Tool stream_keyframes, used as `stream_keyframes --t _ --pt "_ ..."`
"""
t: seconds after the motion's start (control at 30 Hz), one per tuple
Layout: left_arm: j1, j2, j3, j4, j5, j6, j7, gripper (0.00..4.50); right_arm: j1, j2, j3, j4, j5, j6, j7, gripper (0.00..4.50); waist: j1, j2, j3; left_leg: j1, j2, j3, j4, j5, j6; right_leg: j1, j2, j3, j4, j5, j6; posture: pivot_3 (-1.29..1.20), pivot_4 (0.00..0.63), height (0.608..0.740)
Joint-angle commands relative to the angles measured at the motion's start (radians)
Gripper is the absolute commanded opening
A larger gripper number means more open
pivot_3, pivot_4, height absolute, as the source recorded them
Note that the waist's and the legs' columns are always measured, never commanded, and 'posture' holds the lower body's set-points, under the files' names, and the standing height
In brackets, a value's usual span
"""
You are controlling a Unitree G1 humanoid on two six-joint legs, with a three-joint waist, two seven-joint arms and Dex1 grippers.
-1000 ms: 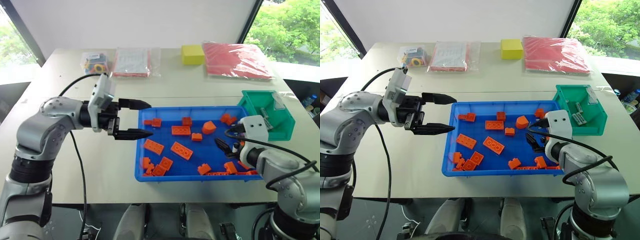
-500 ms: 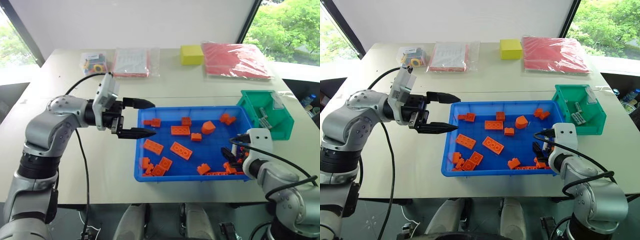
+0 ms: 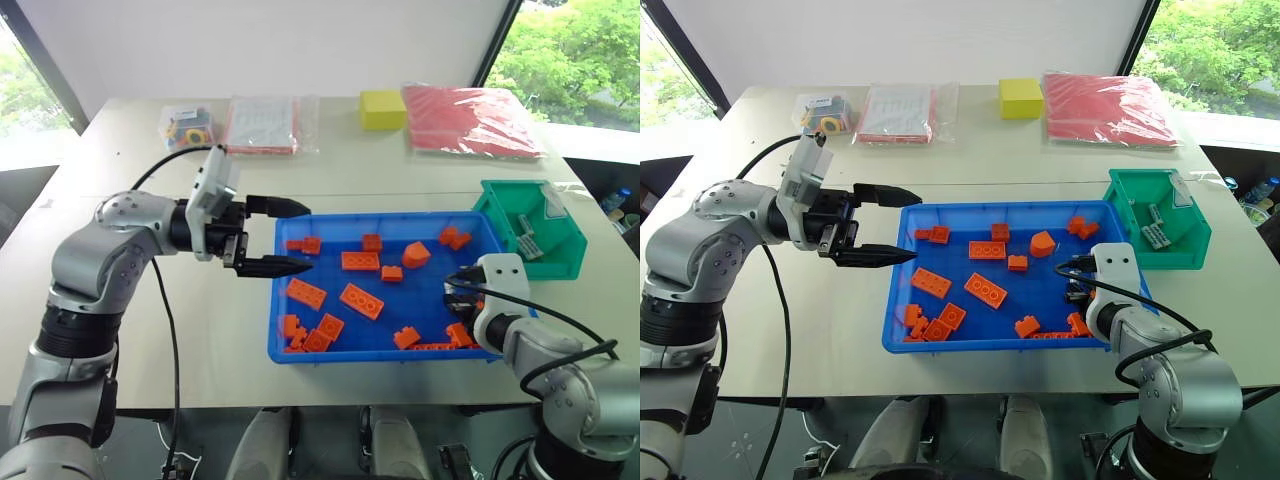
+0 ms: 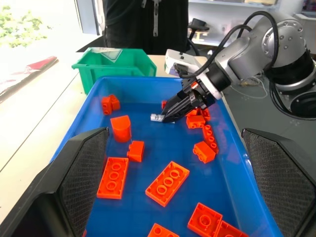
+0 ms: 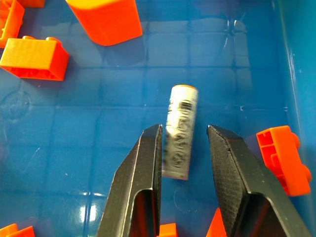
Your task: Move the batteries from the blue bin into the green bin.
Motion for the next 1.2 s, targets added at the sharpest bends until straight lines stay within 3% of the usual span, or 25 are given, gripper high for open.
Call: stream_keyframes --t 0.03,0.1,0.13,0.3,0.4,0.57,0.67,0.8,1.0,1.2 --pt "-0.016 -0.003 0.014 -0.014 -0.003 -0.013 0.002 4.50 -0.022 -0.006 -0.004 0.001 0.000 0.007 0.009 1.16 0.000 0.000 0.000 0.000 0.000 0.000 0.000 0.000 0.000 0.000 0.000 0.000 0.000 0.000 0.000 0.00 0.150 0.692" --pt "-0.020 -0.007 0.012 -0.010 0.000 -0.016 0.003 4.50 -0.025 -0.007 0.002 0.005 -0.003 0.007 0.009 0.62 0.000 0.000 0.000 0.000 0.000 0.000 0.000 0.000 0.000 0.000 0.000 0.000 0.000 0.000 0.000 0.00 0.150 0.692" --pt "-0.022 -0.009 0.011 -0.010 0.000 -0.016 0.003 4.50 -0.027 -0.016 0.011 0.006 -0.006 0.007 0.009 0.14 0.000 0.000 0.000 0.000 0.000 0.000 0.000 0.000 0.000 0.000 0.000 0.000 0.000 0.000 0.000 0.00 0.150 0.692" --pt "-0.023 -0.014 0.012 -0.002 0.006 -0.022 -0.002 4.50 -0.075 -0.046 0.008 0.004 0.005 0.007 0.026 0.09 -0.001 0.000 0.000 0.000 0.000 0.000 0.000 0.000 0.000 0.000 0.000 0.000 0.000 0.000 0.000 0.00 0.150 0.692" --pt "-0.022 -0.016 0.013 -0.001 0.008 -0.023 -0.005 4.50 -0.185 -0.083 -0.059 0.017 0.023 0.007 0.062 0.09 -0.002 0.001 0.001 0.000 0.000 0.000 0.000 0.000 0.000 0.000 0.000 0.000 0.000 0.000 0.000 0.00 0.150 0.692" --pt "-0.032 -0.022 0.005 0.013 0.016 -0.023 -0.014 4.50 -0.436 -0.268 -0.193 0.200 -0.001 -0.014 0.107 0.09 0.003 0.002 0.001 0.000 0.000 0.001 0.000 0.000 0.000 -0.001 0.000 0.000 0.000 0.000 0.000 0.00 0.150 0.692" --pt "-0.046 -0.032 -0.004 0.025 0.022 -0.022 -0.014 4.50 -0.448 -0.383 -0.183 0.332 -0.013 -0.107 0.138 0.09 0.008 0.000 0.001 -0.001 -0.001 -0.001 -0.002 0.000 0.000 0.001 0.000 -0.001 -0.001 -0.001 0.001 0.00 0.150 0.692" --pt "-0.062 -0.039 -0.009 0.038 0.028 -0.017 -0.019 4.50 -0.435 -0.433 -0.158 0.490 -0.023 -0.266 0.170 0.09 -0.007 0.000 0.001 -0.001 -0.001 0.002 -0.002 0.000 0.001 0.001 -0.001 -0.001 -0.002 0.000 0.001 0.00 0.150 0.692" --pt "-0.075 -0.038 -0.005 0.031 0.026 0.000 -0.020 4.50 -0.375 -0.439 -0.097 0.646 -0.038 -0.521 0.235 2.95 -0.021 0.000 0.002 0.000 0.000 0.002 -0.002 0.000 0.001 0.001 -0.001 0.000 -0.001 0.000 0.001 0.00 0.150 0.692" --pt "-0.039 -0.026 0.035 -0.001 0.002 0.036 0.027 4.50 -0.238 -0.541 -0.153 0.598 0.067 -0.612 0.449 2.95 -0.019 0.001 0.002 -0.001 0.000 0.002 -0.002 0.000 0.001 0.001 -0.001 0.000 -0.001 0.000 0.001 0.00 0.150 0.692"
